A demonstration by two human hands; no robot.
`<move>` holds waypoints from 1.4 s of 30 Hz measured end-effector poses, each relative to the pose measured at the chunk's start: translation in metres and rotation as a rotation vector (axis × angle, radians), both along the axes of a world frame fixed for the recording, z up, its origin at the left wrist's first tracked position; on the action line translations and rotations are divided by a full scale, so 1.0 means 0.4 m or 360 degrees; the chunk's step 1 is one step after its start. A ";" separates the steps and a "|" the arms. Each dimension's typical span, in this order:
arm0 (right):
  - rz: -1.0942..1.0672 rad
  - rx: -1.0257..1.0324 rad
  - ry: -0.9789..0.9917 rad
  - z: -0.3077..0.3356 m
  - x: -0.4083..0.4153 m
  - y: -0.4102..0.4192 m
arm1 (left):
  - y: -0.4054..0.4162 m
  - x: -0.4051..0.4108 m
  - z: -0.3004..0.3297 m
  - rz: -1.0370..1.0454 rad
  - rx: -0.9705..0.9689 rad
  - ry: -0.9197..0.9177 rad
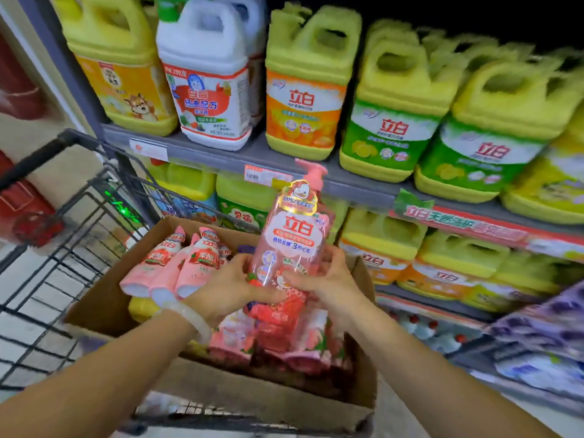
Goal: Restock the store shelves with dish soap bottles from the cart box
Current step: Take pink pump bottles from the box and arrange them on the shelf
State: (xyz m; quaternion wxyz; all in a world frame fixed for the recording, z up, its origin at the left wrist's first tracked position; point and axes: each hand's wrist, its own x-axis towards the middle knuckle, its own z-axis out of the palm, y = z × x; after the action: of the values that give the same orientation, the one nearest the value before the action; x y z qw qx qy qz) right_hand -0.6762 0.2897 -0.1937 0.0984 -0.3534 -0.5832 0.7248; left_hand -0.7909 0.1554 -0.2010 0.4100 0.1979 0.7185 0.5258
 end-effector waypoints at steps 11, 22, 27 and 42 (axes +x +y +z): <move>-0.0331 0.0389 0.0400 0.299 0.683 0.191 | 0.277 0.590 0.306 -0.0622 0.0375 0.0240; -0.0889 0.0938 0.0432 0.522 1.365 0.363 | 0.618 1.210 0.516 -0.1037 0.0729 0.0367; -0.1122 0.1021 0.0467 0.564 1.577 0.495 | 0.807 1.420 0.578 -0.1239 0.0883 0.0377; -0.1145 0.1518 0.0342 0.910 1.946 1.186 | 1.572 1.814 0.879 -0.1254 0.1341 0.0566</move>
State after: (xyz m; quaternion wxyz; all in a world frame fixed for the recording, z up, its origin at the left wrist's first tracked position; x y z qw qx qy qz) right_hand 0.1021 0.7642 0.1702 0.5431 -0.3701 -0.6745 0.3364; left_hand -0.0653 0.7843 0.1505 0.3339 0.6794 0.3784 0.5326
